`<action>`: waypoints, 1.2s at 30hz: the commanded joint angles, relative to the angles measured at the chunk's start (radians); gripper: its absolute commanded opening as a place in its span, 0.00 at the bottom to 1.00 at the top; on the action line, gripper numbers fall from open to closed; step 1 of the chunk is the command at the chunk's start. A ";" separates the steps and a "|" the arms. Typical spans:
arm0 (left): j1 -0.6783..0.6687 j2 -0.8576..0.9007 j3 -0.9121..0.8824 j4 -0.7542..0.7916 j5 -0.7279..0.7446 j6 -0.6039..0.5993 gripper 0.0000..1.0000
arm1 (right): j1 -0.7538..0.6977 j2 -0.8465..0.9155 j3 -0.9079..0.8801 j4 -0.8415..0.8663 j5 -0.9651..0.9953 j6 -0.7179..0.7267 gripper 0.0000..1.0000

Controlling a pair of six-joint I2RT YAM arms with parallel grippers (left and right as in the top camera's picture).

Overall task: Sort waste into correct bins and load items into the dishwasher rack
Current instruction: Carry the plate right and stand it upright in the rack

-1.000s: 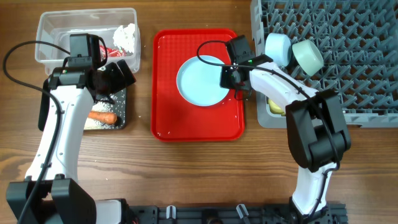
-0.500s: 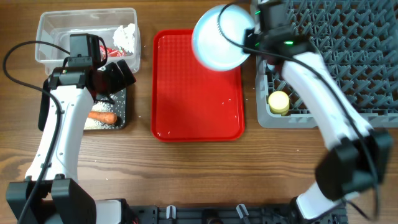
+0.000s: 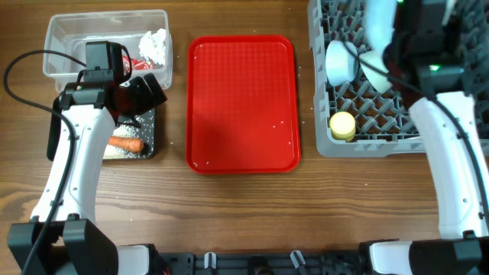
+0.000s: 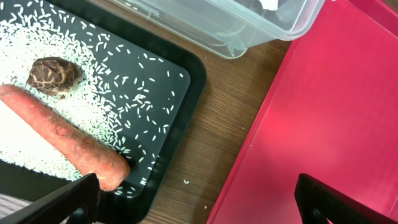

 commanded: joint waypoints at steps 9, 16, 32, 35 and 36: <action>0.003 -0.008 0.010 0.000 0.008 -0.013 1.00 | -0.267 0.095 0.014 0.021 -0.101 -0.140 0.04; 0.003 -0.008 0.010 0.000 0.008 -0.013 1.00 | -0.292 0.142 0.013 0.049 -0.128 -0.240 0.04; 0.003 -0.008 0.010 0.000 0.008 -0.013 1.00 | -0.313 0.324 0.006 0.117 -0.193 -0.326 0.04; 0.003 -0.008 0.010 0.000 0.008 -0.013 1.00 | -0.313 0.324 0.003 0.118 -0.259 -0.326 0.06; 0.003 -0.008 0.010 0.000 0.008 -0.013 1.00 | -0.312 0.324 0.003 0.119 -0.272 -0.327 0.08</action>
